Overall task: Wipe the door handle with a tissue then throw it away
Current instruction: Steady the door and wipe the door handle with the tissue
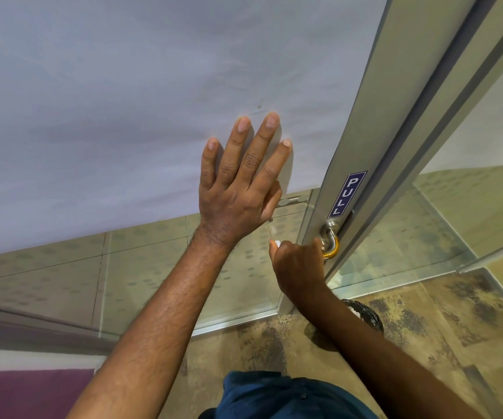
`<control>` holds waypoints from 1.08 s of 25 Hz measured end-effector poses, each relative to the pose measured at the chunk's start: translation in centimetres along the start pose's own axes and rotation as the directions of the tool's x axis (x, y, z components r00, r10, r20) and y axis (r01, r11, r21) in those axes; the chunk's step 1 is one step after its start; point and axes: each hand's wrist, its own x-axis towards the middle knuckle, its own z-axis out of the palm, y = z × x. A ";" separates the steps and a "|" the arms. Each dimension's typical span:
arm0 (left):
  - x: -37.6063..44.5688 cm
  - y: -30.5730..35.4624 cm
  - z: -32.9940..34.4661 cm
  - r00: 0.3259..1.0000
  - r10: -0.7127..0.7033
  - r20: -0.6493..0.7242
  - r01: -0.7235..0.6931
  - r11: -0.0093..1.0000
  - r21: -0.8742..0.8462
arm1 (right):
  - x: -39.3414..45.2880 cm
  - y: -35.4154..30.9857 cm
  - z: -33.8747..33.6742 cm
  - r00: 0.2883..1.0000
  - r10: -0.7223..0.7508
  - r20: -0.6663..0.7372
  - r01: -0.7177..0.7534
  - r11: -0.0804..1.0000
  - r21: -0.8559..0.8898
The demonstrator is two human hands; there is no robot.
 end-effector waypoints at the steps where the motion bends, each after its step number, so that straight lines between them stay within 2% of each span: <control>1: 0.0 0.0 0.0 1.000 0.001 0.000 -0.001 1.000 0.001 | -0.5 0.2 0.3 1.000 0.005 -0.015 -0.005 1.000 0.031; 6: 0.1 0.0 -0.1 1.000 0.000 -0.009 0.000 1.000 -0.011 | -4.0 4.0 2.4 0.968 -0.192 -0.161 0.202 0.978 0.046; 9: 0.0 0.1 -0.1 1.000 -0.002 -0.010 0.002 1.000 -0.013 | -3.5 4.7 2.2 0.953 -0.221 -0.207 0.229 0.973 0.015; 10: 0.0 0.0 -0.1 1.000 0.001 -0.009 -0.001 1.000 -0.009 | -3.0 4.3 1.8 0.957 -0.221 -0.185 0.226 0.974 0.003; 13: 0.1 0.0 0.0 1.000 -0.002 -0.007 0.002 1.000 -0.006 | -1.2 2.8 0.4 0.970 -0.244 -0.005 0.244 0.968 -0.057; 17: 0.0 0.0 0.0 1.000 -0.013 0.004 0.013 1.000 0.001 | -0.1 1.3 -0.5 0.981 -0.154 0.115 0.168 0.978 -0.120; 21: 0.0 0.0 -0.1 1.000 -0.012 0.000 0.012 1.000 -0.002 | -1.3 0.3 0.2 0.999 0.052 0.010 -0.052 0.996 0.070; 23: 0.0 0.1 -0.1 1.000 -0.010 -0.010 0.010 1.000 -0.006 | -3.0 0.9 1.5 0.996 0.022 -0.088 -0.008 0.988 0.156; 27: -0.1 0.1 0.0 1.000 -0.011 -0.006 0.011 1.000 -0.005 | -4.0 2.1 2.8 0.985 -0.053 -0.165 0.067 0.994 0.083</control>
